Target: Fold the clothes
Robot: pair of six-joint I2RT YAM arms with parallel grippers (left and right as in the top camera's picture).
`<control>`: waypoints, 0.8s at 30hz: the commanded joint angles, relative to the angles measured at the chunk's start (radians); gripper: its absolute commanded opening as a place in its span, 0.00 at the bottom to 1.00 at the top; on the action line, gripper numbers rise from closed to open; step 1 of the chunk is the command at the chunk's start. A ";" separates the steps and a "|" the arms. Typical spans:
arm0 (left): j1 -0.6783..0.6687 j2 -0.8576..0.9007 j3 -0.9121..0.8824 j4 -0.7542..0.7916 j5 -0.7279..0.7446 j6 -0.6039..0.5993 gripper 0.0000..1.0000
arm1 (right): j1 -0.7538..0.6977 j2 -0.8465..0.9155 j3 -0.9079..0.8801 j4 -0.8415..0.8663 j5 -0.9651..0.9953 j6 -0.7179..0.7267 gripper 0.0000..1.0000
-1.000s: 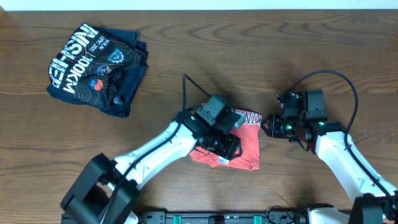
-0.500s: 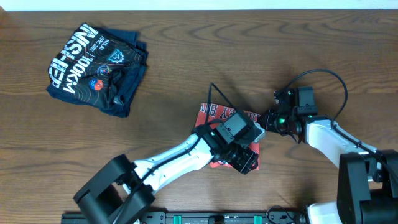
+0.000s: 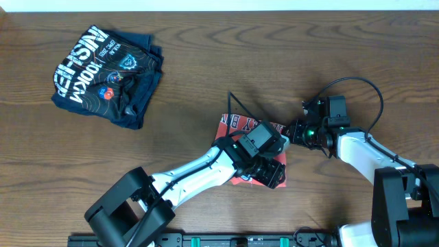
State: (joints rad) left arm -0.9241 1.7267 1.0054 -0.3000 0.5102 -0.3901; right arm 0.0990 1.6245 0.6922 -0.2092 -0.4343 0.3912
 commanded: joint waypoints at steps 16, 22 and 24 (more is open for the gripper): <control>0.011 0.095 -0.003 0.048 0.026 -0.312 0.35 | -0.008 0.010 0.000 -0.053 -0.098 0.024 0.22; 0.013 0.094 -0.003 0.043 0.040 -0.311 0.06 | -0.009 0.010 0.000 -0.045 -0.060 0.024 0.07; 0.020 0.091 -0.003 0.027 0.043 -0.311 0.06 | -0.009 0.010 0.000 -0.027 -0.036 0.024 0.01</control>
State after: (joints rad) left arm -0.9161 1.8122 1.0054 -0.2611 0.5388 -0.6991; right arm 0.0933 1.6245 0.6922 -0.2489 -0.4992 0.4141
